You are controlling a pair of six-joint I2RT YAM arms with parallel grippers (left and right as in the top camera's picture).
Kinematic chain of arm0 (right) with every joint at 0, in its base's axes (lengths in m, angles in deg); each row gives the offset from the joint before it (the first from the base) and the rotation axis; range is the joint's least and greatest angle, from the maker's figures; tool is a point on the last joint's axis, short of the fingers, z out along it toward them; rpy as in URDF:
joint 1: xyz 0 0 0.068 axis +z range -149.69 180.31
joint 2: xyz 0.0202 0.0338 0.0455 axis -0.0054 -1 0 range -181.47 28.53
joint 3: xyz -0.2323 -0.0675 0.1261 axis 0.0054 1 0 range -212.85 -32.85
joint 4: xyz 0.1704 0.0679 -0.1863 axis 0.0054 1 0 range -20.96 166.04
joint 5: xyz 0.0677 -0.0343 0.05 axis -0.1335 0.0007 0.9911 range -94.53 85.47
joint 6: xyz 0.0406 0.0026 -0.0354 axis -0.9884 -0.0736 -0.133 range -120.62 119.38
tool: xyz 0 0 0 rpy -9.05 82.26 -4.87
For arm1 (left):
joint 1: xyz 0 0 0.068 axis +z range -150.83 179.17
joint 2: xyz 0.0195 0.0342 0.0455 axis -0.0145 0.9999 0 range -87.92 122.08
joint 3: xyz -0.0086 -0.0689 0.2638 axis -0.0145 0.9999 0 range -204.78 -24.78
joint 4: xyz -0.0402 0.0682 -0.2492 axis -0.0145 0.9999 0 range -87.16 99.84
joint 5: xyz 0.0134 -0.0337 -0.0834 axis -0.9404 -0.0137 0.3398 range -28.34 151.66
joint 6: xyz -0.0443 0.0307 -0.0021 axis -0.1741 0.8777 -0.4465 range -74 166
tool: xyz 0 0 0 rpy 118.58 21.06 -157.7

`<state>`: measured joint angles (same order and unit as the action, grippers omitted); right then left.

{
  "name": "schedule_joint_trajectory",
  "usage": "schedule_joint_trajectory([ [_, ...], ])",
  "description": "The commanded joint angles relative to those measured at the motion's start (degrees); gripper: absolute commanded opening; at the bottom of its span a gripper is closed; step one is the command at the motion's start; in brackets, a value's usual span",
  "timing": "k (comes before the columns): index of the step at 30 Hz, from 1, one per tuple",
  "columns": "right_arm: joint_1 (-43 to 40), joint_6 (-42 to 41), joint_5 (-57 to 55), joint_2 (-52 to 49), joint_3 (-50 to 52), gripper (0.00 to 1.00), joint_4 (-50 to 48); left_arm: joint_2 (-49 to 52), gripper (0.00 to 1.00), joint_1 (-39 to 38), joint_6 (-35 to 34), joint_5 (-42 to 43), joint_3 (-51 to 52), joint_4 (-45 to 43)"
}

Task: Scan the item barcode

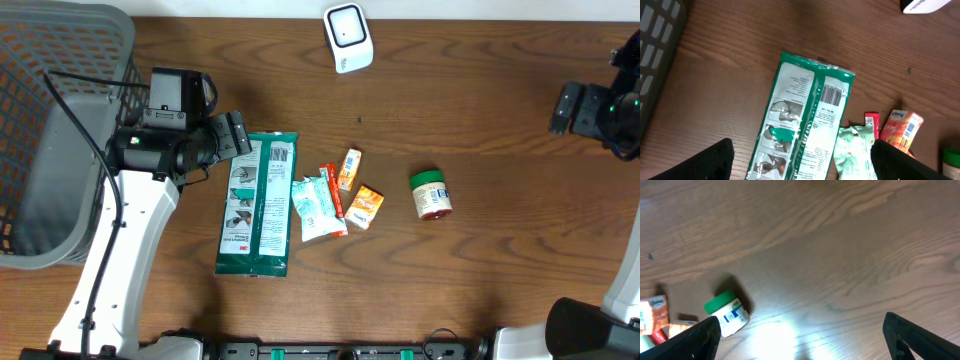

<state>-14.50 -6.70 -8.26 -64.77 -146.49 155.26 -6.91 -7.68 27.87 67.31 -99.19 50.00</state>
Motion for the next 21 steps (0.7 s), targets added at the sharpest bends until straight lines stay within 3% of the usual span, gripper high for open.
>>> schedule_joint_trajectory([
  [1,-0.1,-0.7,1.5,-0.2,-0.6,0.99,-0.1,0.3,0.88,0.2,0.5,-0.3,-0.1,0.2],
  [21,-0.1,-0.8,3.1,-0.2,-0.6,0.99,-1.0,0.3,0.88,0.2,0.5,-0.3,-0.1,0.2],
])
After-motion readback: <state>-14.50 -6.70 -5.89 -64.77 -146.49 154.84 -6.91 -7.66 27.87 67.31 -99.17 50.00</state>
